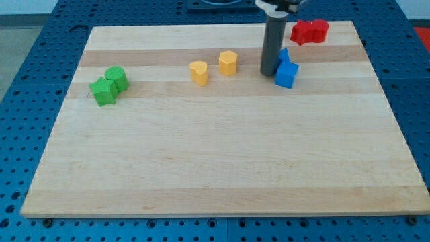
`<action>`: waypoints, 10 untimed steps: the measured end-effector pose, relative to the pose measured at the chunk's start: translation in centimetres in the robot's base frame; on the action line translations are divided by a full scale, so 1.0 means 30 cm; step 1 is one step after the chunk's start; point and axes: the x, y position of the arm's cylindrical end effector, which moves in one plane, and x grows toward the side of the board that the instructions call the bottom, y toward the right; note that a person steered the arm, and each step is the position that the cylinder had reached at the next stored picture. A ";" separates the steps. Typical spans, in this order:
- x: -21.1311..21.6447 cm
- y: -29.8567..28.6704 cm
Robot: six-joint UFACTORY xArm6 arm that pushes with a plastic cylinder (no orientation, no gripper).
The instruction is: Move the blue triangle right and a bit up
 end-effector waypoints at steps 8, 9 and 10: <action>-0.134 0.501; -0.150 0.526; -0.094 0.492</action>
